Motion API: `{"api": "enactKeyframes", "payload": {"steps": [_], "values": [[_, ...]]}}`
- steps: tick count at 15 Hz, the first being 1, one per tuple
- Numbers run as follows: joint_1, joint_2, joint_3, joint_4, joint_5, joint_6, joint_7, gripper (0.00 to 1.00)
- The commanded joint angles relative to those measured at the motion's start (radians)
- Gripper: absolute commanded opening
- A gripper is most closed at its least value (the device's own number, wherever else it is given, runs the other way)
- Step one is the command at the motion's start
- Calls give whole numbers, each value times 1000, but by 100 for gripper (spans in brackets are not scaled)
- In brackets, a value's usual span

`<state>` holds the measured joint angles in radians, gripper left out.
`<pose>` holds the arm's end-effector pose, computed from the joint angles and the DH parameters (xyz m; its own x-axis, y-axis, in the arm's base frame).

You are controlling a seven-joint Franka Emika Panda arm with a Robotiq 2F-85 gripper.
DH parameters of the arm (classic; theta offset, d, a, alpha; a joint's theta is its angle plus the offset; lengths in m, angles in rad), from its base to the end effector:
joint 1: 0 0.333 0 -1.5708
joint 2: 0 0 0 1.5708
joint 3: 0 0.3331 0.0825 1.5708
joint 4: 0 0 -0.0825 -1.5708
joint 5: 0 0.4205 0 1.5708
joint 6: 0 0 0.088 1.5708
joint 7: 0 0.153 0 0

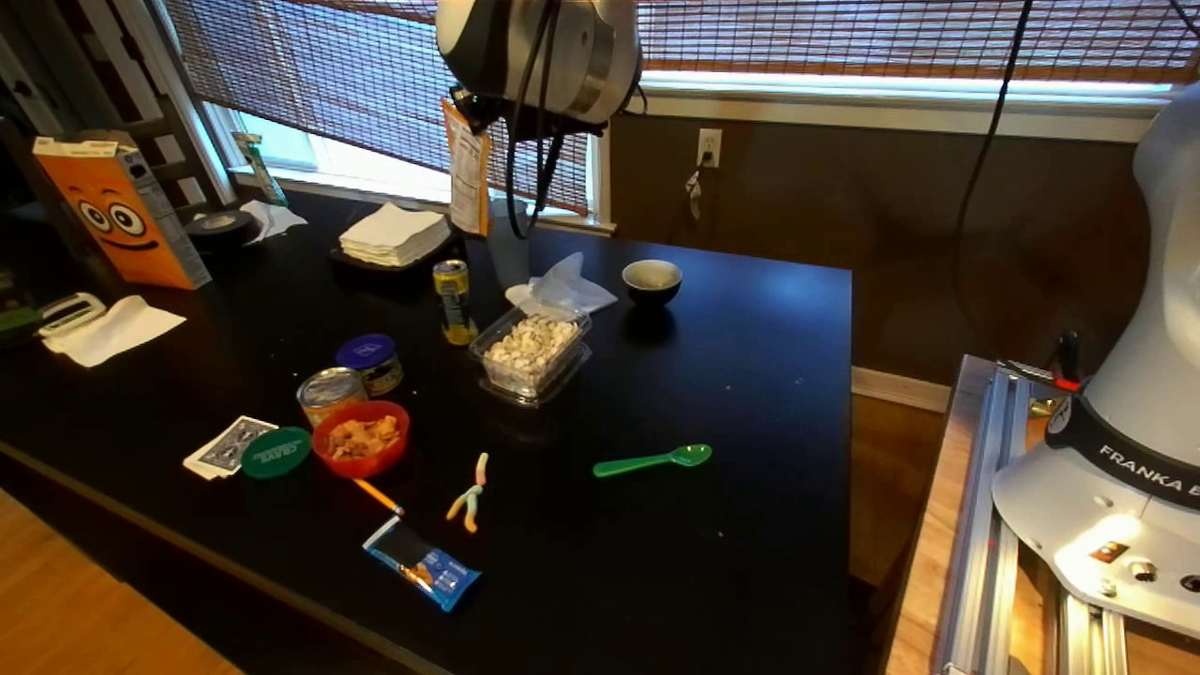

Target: Move the white and yellow packet to the right.

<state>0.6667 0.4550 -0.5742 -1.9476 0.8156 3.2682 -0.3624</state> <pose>0.7185 0.0252 0.3511 0.5643 -0.1694 0.8080 -0.2027 -0.9772 -0.0634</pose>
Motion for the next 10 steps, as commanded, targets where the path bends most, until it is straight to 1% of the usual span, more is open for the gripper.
{"api": "enactKeyframes", "payload": {"steps": [1, 4, 5, 6, 8, 10], "values": [[7, 0, -8, -4, 0, 0, 3, 1], [8, 0, -9, -8, 0, 0, 5, 0], [31, 14, -48, -4, 1, -8, 19, 0], [42, 21, -70, -1, 2, -10, 24, 0], [103, 59, -181, 5, 7, -17, 52, 0], [177, 112, -320, 11, 11, -45, 92, 0]]}}
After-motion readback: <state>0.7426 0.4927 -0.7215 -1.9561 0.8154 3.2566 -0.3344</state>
